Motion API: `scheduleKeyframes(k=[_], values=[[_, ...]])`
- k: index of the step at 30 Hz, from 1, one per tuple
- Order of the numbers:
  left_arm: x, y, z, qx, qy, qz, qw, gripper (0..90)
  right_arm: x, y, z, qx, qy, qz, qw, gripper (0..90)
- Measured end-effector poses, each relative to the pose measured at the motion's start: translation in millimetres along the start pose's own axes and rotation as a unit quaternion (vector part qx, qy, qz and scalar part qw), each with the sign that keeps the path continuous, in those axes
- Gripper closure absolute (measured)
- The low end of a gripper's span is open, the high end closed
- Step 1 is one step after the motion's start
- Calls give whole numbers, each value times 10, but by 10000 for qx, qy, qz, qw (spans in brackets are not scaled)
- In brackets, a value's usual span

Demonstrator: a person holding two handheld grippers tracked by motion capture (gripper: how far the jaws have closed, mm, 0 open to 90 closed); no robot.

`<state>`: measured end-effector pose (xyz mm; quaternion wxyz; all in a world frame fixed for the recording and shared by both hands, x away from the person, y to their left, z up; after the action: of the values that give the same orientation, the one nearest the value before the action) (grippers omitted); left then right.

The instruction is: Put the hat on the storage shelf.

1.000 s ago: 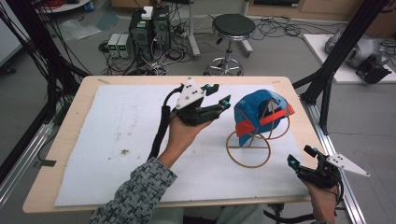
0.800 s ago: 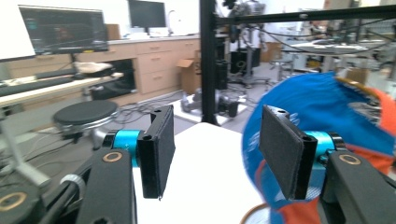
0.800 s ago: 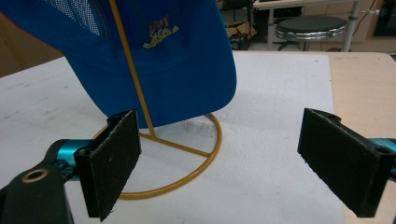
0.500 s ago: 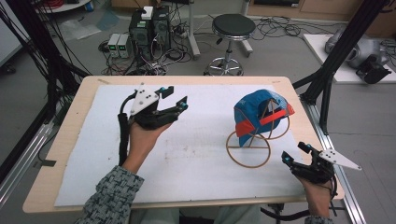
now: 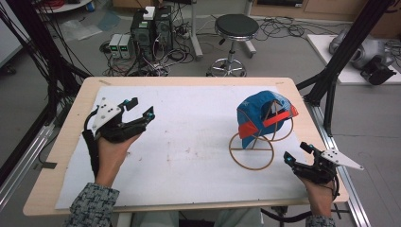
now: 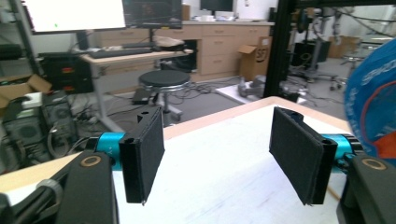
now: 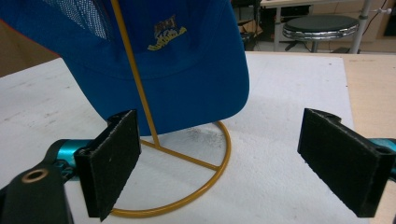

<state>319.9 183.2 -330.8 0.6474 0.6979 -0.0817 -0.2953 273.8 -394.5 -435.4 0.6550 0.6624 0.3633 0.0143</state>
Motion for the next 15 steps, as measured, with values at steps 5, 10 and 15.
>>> scheduleKeyframes(k=[5, 10, 15], values=[[-138, -146, -130, 112, 317, -70, 9994, 325, 24, 13, -24, -35, 13, -21, 10000, 124], [-262, -297, -246, 51, 526, -143, 9985, 303, 23, 17, -35, -35, -2, -21, 10000, 124], [-376, -482, -356, -93, 643, -207, 9977, 281, 50, 26, -51, -19, 4, -59, 10000, 124]])
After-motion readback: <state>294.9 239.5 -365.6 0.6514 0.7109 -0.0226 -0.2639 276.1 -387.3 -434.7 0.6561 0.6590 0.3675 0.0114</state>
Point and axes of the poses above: each handheld gripper's, and its own axes: x roughly forward along the jaws, y roughly out of its top, z roughly to its right, the point moved 1 cm from there along x, roughly forward along the jaws, and after that the axes turned 14 degrees about -z, right-handed, at the moved point
